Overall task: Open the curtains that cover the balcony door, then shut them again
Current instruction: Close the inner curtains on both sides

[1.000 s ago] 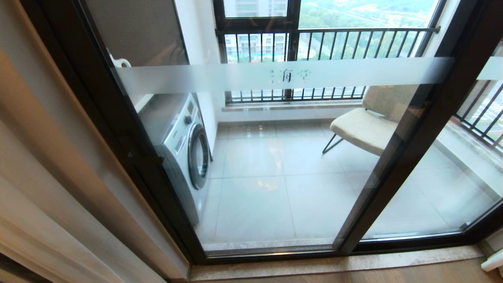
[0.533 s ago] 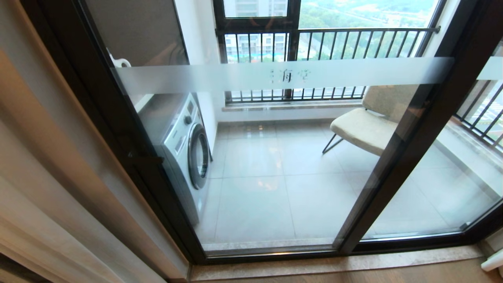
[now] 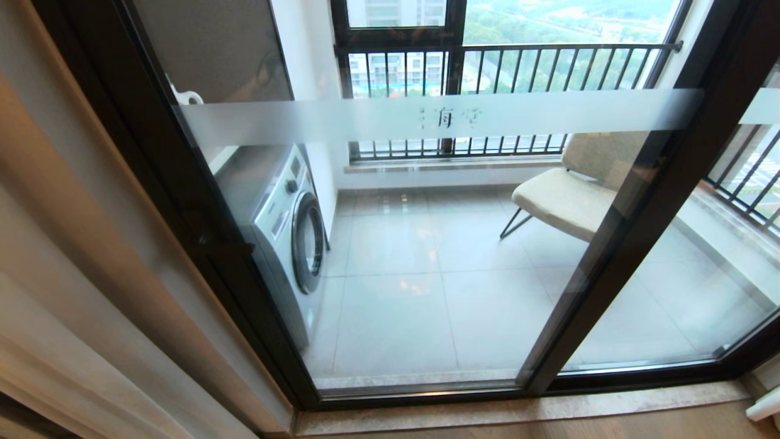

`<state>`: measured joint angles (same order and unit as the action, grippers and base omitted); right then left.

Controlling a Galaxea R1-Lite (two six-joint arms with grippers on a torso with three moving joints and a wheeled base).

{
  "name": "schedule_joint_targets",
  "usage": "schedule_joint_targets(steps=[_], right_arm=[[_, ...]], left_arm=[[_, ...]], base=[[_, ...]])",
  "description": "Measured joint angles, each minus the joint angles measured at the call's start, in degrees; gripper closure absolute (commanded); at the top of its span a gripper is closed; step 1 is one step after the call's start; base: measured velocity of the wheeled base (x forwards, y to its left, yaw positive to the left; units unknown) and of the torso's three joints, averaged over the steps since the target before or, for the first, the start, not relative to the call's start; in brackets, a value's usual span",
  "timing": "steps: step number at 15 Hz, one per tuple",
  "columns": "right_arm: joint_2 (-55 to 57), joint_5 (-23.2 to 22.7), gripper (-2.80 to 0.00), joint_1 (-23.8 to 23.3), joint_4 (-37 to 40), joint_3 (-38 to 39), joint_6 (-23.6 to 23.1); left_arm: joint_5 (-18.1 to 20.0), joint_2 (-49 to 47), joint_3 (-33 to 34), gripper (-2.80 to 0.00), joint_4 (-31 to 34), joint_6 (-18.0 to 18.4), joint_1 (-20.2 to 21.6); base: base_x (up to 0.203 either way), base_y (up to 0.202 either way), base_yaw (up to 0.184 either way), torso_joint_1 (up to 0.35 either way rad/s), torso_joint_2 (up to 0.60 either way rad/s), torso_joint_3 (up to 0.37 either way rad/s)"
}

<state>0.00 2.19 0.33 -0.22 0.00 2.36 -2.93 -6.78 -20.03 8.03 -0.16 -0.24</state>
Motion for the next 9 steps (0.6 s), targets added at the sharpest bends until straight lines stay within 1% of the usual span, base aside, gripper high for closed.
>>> schedule_joint_targets(steps=[3, 7, 8, 9], right_arm=[[0.0, 0.0, 0.00, 0.0, 0.0, 0.0, 0.0], [0.0, 0.0, 0.00, 0.0, 0.0, 0.0, 0.0], [0.0, 0.0, 0.00, 0.0, 0.0, 0.0, 0.0], [0.0, 0.0, 0.00, 0.0, 0.0, 0.0, 0.0]], left_arm=[[-3.9, -9.7, -6.7, 0.00, -4.0, -0.9, -0.2], [-11.8, -25.5, -15.1, 0.00, -14.3, -2.4, -0.1], [-13.9, -29.3, -17.3, 0.00, -16.5, -2.8, 0.3], [-15.7, -32.6, -19.5, 0.00, -18.0, -3.0, 1.7]], base=[[0.000, 0.000, 0.000, 0.000, 0.00, 0.000], [0.000, 0.000, 0.000, 0.000, 0.00, 0.000], [0.000, 0.000, 0.000, 0.000, 0.00, 0.000], [0.000, 0.000, 0.000, 0.000, 0.00, 0.000]])
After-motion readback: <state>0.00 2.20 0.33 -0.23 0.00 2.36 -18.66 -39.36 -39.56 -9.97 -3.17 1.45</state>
